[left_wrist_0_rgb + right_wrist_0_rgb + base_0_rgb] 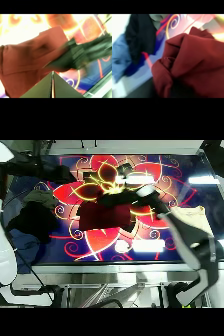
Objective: Fold the shirts.
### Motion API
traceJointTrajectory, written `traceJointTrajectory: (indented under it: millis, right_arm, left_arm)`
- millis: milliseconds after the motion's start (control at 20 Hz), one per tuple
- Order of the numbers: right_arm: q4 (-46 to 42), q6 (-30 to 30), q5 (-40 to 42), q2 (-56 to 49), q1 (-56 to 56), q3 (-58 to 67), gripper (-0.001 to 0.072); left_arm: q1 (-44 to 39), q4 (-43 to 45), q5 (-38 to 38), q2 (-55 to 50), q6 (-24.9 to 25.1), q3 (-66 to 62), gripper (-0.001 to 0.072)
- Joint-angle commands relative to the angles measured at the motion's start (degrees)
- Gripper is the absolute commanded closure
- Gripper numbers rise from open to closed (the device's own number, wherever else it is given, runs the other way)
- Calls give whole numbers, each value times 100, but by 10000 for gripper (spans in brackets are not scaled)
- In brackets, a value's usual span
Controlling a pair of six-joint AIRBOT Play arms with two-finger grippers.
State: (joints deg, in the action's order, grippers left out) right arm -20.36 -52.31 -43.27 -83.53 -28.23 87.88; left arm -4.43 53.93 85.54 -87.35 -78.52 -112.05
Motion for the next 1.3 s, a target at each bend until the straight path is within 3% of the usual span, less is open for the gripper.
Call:
traceJointTrajectory:
  millis: [0,100,300,500,600,750,800,850,1100,1250]
  right_arm:
    - [365,529,2142,-721,-1143,44,249]
    - [356,942,1814,-529,-1051,52,212]
    - [-326,678,870,304,-271,48,196]
    - [-2708,-1965,-595,658,1080,48,194]
    - [-3178,-2430,-1582,570,1731,42,186]
    - [-3213,-2448,-2282,299,2328,17,178]
    - [-3211,-2457,-2302,199,2385,-15,74]
    - [-3195,-2514,-2299,57,2387,-28,41]
    - [-2406,-2350,-2107,-811,2267,-28,40]
    - [-1615,-1770,-2059,-1167,2208,-28,41]
  left_arm:
    - [173,4,199,138,15,9,697]
    - [173,4,199,151,90,127,697]
    - [173,0,177,151,160,514,697]
    - [175,0,186,151,186,861,697]
    - [175,4,192,151,225,942,696]
    - [175,4,190,146,254,977,696]
    - [175,2,186,146,254,977,697]
    - [175,2,186,146,256,977,697]
    - [175,4,192,146,262,977,697]
    - [173,4,192,146,264,977,697]
